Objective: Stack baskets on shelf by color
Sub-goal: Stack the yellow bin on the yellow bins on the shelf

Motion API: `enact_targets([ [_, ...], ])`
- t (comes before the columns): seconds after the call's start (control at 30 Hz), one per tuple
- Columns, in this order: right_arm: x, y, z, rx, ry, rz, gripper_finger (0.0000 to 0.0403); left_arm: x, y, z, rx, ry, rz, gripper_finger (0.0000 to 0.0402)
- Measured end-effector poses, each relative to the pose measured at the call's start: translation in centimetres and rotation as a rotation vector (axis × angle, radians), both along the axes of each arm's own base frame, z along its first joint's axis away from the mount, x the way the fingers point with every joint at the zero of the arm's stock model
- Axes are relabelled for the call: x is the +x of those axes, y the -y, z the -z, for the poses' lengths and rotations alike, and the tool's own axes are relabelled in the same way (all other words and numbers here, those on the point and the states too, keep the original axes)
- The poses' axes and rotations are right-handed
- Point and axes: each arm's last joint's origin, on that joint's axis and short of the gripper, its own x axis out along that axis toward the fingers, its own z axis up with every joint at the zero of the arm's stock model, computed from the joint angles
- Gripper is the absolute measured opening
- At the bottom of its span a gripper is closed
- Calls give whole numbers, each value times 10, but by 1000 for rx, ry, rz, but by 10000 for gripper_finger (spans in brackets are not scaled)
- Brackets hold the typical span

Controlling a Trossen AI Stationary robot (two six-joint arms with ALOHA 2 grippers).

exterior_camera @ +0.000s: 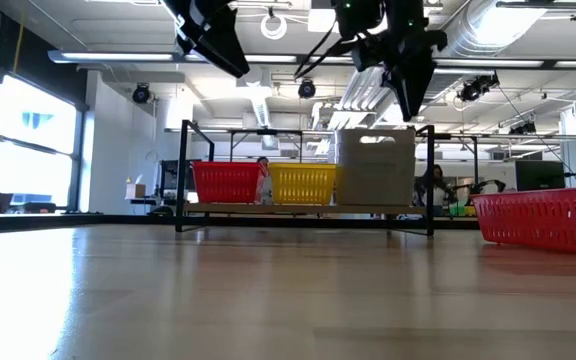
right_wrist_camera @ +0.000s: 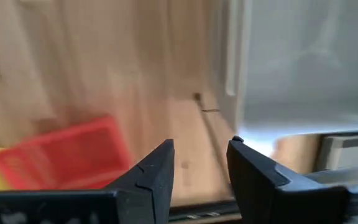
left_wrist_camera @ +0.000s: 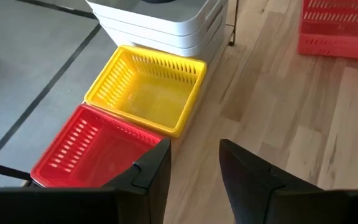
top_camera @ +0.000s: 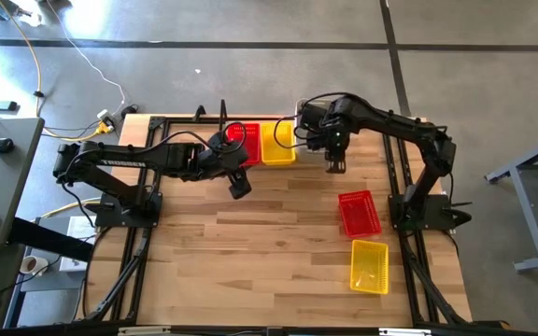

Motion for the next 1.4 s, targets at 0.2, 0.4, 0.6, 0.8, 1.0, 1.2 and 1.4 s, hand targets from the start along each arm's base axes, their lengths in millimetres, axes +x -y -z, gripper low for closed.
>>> enact_targets([
  [0.2, -3, -19, -7, 42, 10, 8, 133, 1, 2, 1, -68, 9, 66, 126],
  [0.4, -8, -44, -22, 64, 87, 13, 133, 2, 4, 1, -113, 17, 109, 126],
  [0.6, -9, -69, -29, 68, 116, 63, 133, 2, 6, 2, -157, 20, 163, 126],
  [0.8, -6, -102, -29, 47, 107, 88, 133, 0, 13, 5, -183, -35, 202, 126],
  [1.0, -6, -139, -29, -21, 121, 119, 133, -4, 29, 10, -206, -108, 243, 126],
  [1.2, -11, -173, -29, -51, 148, 153, 133, -5, 52, 11, -224, -138, 302, 126],
  [1.4, -19, -206, -29, -58, 174, 169, 133, -7, 75, 12, -235, -143, 365, 126],
])
